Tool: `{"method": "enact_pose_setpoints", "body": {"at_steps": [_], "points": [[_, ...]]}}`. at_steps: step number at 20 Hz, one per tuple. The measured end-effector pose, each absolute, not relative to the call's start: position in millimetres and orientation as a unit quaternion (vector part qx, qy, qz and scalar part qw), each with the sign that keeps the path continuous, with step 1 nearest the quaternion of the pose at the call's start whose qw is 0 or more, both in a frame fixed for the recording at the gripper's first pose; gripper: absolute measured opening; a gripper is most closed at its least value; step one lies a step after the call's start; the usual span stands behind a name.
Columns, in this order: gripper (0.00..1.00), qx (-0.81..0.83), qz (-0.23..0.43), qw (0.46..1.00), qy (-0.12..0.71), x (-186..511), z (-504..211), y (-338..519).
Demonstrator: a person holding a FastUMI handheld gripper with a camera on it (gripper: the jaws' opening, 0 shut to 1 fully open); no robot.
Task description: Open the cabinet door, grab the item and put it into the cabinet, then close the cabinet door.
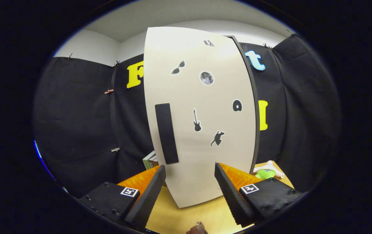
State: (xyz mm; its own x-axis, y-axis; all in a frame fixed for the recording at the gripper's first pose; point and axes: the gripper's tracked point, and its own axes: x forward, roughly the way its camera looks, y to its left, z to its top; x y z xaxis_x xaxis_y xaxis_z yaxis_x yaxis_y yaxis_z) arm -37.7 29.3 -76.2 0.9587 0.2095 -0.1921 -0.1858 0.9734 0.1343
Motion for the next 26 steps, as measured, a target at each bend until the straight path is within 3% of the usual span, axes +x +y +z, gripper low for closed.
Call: {"method": "enact_pose_setpoints", "body": {"at_steps": [5,12,26], "points": [[0.98,0.036,0.049,0.994,0.087,-42.5,-60.5,-14.9],[0.98,0.028,0.03,0.998,0.05,-37.1,-33.9,-48.4],[0.98,0.002,0.055,0.997,0.046,-17.9,-28.8,-35.4]]}}
